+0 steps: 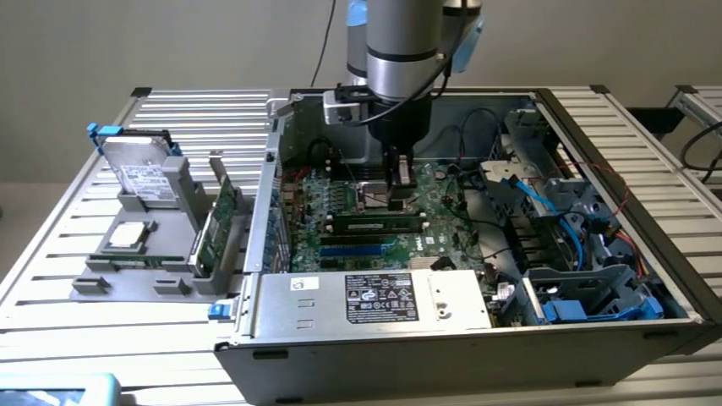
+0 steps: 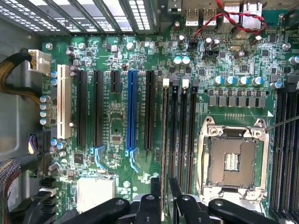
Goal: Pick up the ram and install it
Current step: 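Insert the ram into the slot, then press down the ram until it locks into place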
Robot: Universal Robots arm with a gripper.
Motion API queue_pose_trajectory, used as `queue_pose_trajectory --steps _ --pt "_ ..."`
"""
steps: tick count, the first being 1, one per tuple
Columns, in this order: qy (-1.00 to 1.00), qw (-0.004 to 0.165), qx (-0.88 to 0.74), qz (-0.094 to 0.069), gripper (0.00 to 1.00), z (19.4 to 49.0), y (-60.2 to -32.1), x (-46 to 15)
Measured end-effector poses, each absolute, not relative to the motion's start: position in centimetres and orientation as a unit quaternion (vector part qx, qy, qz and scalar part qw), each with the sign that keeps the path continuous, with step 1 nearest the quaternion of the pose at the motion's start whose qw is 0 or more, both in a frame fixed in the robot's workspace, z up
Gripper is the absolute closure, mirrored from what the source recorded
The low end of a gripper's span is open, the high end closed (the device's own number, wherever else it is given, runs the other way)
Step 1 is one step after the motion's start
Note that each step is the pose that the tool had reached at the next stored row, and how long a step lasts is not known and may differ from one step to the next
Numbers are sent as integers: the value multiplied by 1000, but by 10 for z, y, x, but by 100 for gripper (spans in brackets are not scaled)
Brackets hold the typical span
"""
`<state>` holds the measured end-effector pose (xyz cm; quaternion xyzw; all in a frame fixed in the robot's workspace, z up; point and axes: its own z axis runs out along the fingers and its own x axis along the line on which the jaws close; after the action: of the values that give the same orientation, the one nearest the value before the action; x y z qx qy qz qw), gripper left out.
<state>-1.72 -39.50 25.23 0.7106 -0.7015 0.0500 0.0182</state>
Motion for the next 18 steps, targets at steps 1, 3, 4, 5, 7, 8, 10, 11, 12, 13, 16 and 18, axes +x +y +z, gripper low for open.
queue_pose_trajectory --steps 1,3,4,5,7,8,10,11,12,13,16,18 --pt "-702 19 711 49 78 252 -395 -17" --pt "-702 19 711 49 78 252 -395 -17" --pt "-702 19 711 49 78 252 -395 -17" --pt "-702 19 711 49 78 252 -395 -17" --pt "-702 19 711 49 78 252 -395 -17" --pt "-702 19 711 49 78 252 -395 -17" --pt "-702 19 711 49 78 252 -395 -16" --pt "-702 19 711 49 78 252 -395 -16" --pt "-702 19 711 49 78 252 -395 -16" --pt "-702 19 711 49 78 252 -395 -16" --pt "-702 19 711 49 87 252 -395 -16" --pt "-702 19 711 49 89 252 -395 -16"
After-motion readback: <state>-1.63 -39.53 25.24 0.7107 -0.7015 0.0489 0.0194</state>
